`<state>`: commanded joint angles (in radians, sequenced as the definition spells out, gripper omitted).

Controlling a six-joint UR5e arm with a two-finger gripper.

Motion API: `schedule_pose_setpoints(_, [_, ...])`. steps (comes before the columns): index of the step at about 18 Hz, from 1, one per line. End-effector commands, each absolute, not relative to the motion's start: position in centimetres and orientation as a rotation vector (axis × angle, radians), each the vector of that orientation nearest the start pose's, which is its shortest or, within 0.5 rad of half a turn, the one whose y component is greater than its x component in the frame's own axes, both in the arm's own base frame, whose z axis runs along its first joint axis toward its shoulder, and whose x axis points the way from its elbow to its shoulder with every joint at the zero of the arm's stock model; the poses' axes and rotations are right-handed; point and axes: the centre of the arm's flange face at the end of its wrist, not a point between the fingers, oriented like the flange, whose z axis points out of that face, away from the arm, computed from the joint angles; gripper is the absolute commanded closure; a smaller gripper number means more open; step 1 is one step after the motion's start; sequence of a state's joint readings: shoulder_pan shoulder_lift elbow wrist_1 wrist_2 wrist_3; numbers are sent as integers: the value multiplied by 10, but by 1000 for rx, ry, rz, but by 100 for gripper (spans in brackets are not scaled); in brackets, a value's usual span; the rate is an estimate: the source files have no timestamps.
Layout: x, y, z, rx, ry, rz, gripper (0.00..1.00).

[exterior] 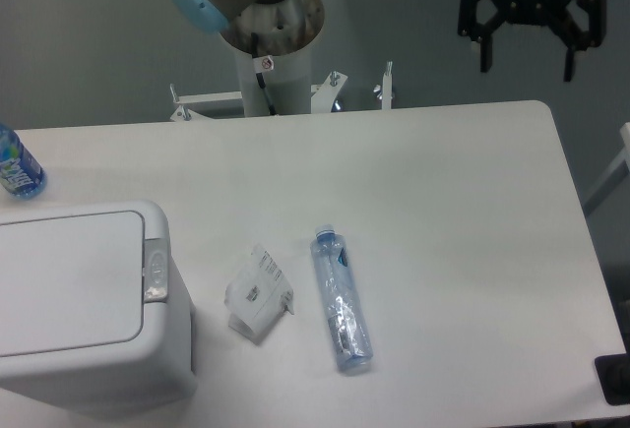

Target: Open the trash can

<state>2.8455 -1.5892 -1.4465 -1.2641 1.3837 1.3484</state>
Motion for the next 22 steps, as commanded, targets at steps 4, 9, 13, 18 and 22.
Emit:
schedule_pose_setpoints(4, [-460, 300, 579, -2808, 140, 500, 0])
schedule_pose_setpoints(9, [-460, 325, 576, -2797, 12, 461, 0])
schedule_pose_setpoints(13, [-451, 365, 572, -2744, -177, 416, 0])
schedule_pose_setpoints(18, [-426, 418, 558, -2680, -360, 333, 0])
schedule_pose_setpoints(22, [-414, 433, 556, -2658, -433, 291, 0])
